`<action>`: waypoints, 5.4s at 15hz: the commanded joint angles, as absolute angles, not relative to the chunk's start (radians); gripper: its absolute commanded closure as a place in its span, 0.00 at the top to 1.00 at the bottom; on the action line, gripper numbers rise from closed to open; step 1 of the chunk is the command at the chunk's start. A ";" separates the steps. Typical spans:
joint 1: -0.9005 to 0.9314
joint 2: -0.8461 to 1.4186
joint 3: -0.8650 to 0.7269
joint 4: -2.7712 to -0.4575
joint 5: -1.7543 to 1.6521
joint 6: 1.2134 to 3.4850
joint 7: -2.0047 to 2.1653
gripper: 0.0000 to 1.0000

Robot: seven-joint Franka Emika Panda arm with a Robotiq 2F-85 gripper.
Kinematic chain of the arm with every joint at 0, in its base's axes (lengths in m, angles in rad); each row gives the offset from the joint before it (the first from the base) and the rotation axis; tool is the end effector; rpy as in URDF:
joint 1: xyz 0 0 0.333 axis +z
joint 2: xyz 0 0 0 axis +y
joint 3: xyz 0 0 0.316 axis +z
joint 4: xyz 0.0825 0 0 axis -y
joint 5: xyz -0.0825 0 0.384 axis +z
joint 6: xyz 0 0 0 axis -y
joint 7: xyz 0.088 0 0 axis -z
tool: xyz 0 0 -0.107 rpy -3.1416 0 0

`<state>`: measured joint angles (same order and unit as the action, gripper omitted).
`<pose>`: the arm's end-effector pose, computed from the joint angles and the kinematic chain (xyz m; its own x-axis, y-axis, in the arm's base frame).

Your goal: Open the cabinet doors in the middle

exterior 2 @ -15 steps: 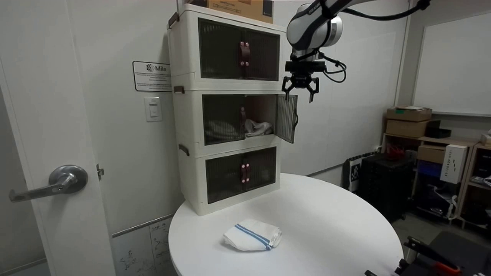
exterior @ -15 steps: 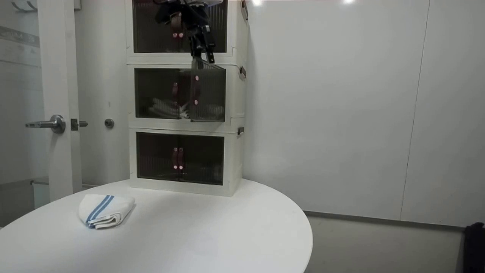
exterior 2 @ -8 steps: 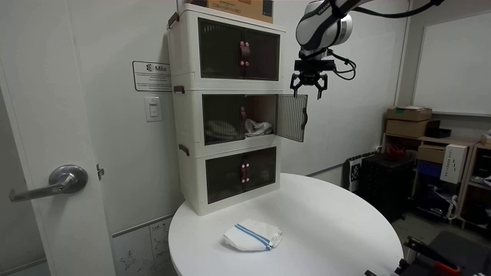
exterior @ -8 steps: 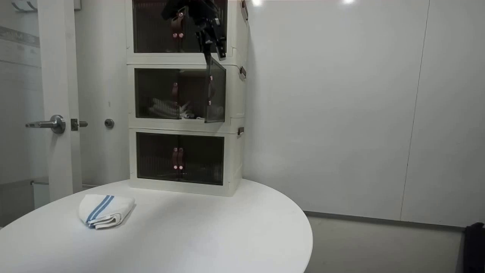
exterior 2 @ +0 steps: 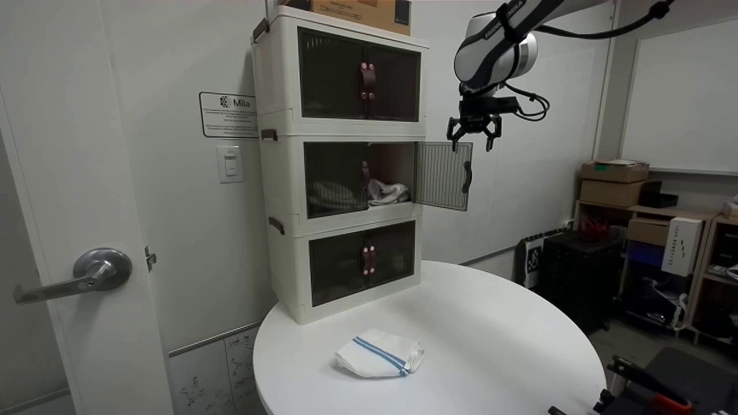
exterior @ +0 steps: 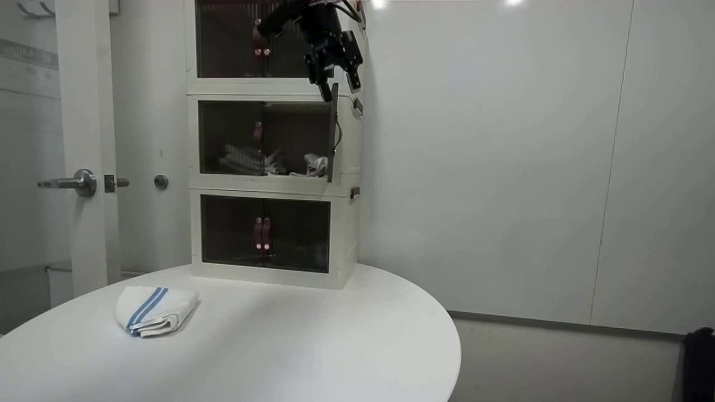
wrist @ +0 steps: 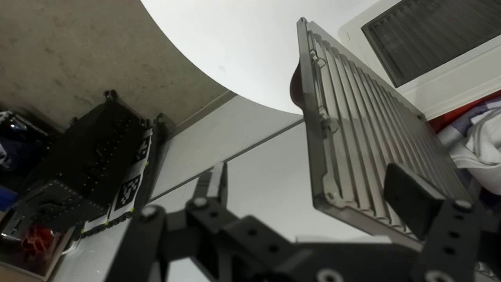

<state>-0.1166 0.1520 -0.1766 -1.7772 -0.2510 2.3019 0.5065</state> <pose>0.6116 -0.1838 0.5100 0.7235 -0.5444 0.4246 -0.6224 -0.7804 0.0600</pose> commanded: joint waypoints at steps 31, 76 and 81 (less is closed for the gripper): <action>0.170 0.357 0.117 -1.744 -0.948 2.185 1.321 1.00; 0.137 0.408 0.043 -1.696 -1.152 2.278 1.440 0.05; 0.148 0.333 0.055 -1.811 -1.161 2.281 1.441 0.06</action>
